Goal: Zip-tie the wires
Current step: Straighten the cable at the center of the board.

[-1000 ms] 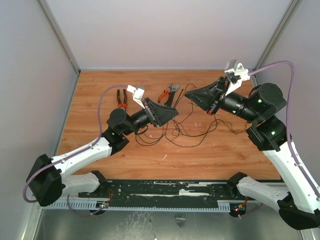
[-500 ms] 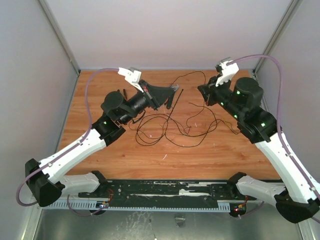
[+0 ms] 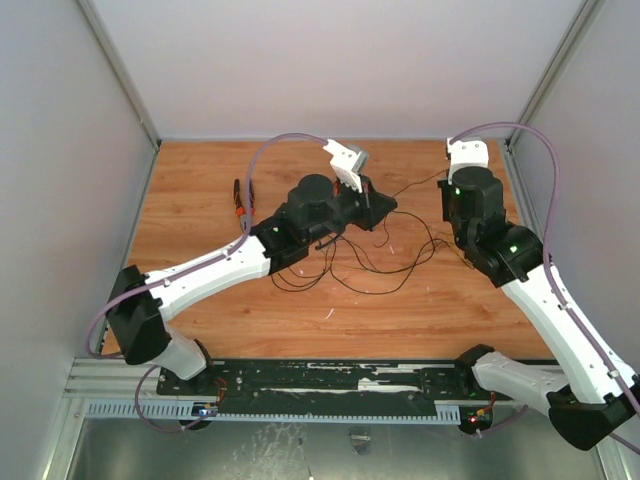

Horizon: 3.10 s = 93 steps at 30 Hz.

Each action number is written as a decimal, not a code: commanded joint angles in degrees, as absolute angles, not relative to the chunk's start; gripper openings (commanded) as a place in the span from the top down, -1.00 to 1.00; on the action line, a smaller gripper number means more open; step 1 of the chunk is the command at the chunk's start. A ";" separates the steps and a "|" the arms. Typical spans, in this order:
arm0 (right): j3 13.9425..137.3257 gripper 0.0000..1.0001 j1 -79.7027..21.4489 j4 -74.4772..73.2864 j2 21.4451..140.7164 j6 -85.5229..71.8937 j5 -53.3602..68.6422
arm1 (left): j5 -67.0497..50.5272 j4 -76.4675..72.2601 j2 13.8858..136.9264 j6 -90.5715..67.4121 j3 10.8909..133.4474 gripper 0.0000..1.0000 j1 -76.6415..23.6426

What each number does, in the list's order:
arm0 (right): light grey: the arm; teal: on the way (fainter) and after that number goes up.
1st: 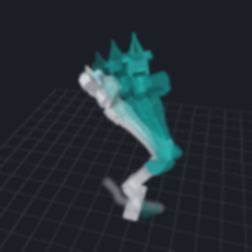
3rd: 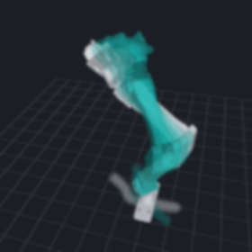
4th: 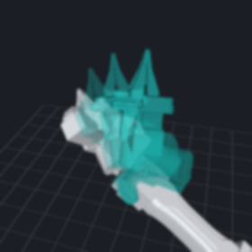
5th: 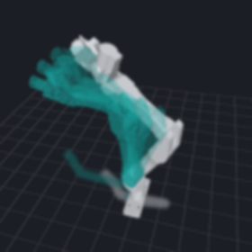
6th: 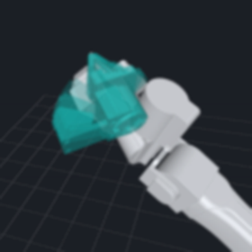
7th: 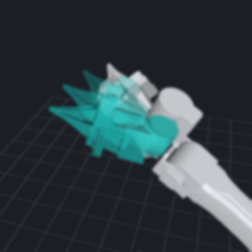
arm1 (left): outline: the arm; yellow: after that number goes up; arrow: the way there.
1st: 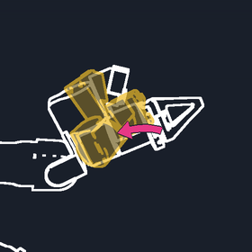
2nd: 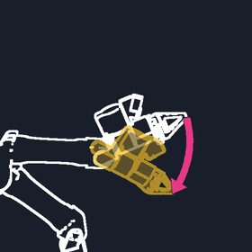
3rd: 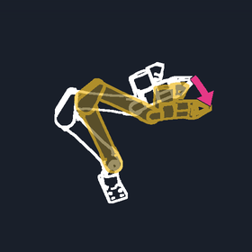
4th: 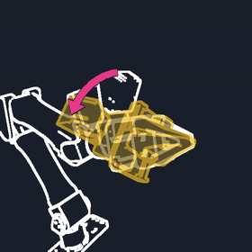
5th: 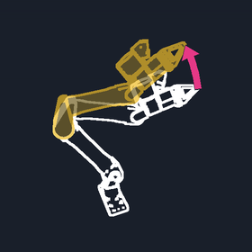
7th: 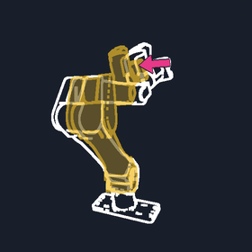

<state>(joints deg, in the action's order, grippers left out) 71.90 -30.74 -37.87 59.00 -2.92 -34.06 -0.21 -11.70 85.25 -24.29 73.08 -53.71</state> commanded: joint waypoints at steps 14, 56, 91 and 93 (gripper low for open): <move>56.92 0.83 -26.58 -28.68 79.48 -2.90 -21.94 | 3.84 -7.17 80.00 -29.83 52.33 1.00 -44.71; 37.55 -0.24 -13.19 -25.81 57.72 -27.61 4.50 | 5.89 -1.51 66.80 -30.50 40.72 1.00 -38.32; 30.82 -0.24 -12.45 -16.66 65.03 -64.42 -11.32 | 6.86 0.00 61.88 -30.66 37.31 1.00 -37.91; 30.48 -0.21 -12.24 -16.01 66.09 -64.42 -11.11 | 6.99 0.00 61.72 -30.62 37.26 1.00 -37.89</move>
